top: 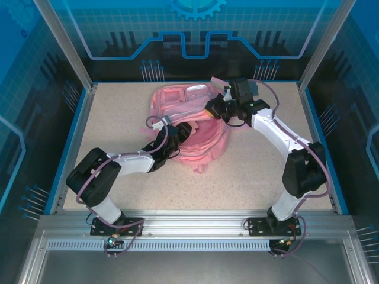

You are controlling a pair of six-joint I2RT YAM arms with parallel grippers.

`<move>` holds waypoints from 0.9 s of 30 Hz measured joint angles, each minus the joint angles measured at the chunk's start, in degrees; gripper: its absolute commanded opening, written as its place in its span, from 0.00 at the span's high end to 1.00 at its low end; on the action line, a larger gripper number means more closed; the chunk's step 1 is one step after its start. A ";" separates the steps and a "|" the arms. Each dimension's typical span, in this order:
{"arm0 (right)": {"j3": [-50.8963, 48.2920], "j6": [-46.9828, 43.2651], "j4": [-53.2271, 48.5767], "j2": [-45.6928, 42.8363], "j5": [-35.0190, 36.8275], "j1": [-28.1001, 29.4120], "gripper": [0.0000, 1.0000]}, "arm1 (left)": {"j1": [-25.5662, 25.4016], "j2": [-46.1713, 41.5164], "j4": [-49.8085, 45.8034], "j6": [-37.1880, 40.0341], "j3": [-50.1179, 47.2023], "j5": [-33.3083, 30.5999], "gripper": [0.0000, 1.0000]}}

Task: Pack the student bag
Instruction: Place the loose stationery in the student bag.

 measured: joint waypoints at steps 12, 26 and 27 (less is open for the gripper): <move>-0.94 0.63 1.53 -0.22 -0.42 0.02 0.90 | 1.81 5.11 6.49 -3.52 0.09 0.22 0.22; -1.01 0.61 0.63 -0.85 -2.56 0.94 0.91 | 3.69 -6.73 -16.68 -3.32 0.11 7.65 0.18; -1.01 0.57 0.44 -0.85 -2.62 0.98 0.91 | 3.74 -7.58 -18.08 -3.23 0.11 8.11 0.18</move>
